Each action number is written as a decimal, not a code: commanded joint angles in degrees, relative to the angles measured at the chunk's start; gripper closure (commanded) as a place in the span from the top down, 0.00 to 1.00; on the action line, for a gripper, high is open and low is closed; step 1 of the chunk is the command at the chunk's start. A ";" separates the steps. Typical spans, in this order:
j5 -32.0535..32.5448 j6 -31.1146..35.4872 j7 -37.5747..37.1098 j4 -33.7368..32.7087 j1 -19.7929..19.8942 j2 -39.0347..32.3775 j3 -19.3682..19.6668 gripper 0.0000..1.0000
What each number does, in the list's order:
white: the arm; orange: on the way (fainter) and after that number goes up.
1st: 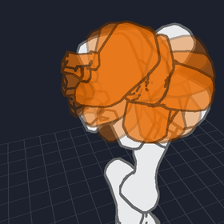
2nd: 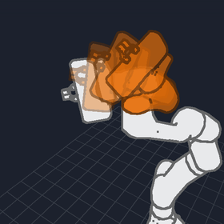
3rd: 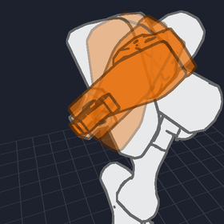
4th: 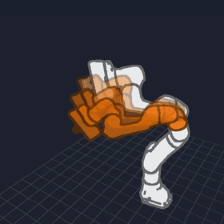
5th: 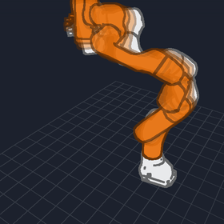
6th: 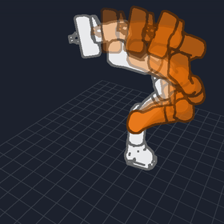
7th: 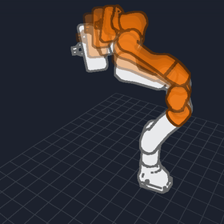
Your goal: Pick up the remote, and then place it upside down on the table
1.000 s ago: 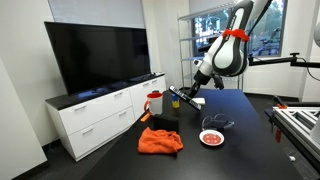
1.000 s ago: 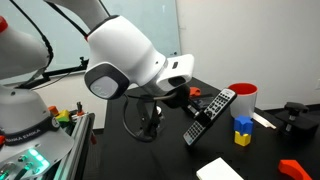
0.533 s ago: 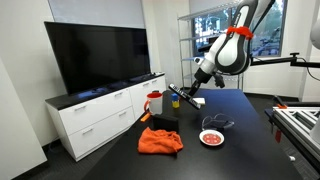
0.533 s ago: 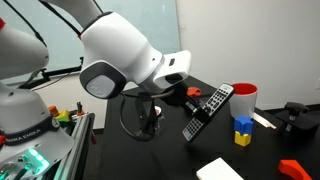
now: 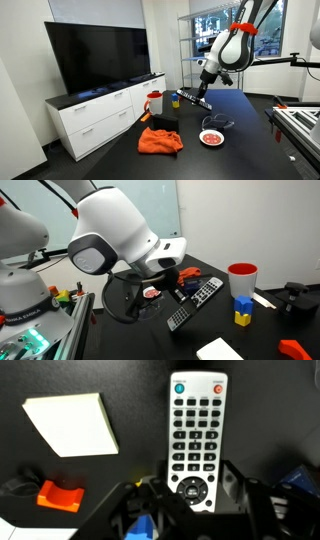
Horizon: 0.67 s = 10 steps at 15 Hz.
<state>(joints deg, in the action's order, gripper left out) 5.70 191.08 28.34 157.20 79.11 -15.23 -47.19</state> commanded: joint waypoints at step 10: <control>18.68 -30.74 -14.99 -1.82 -4.74 14.07 5.19 0.31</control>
<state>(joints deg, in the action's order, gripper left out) 17.65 161.67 18.99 157.09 73.61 0.68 -42.20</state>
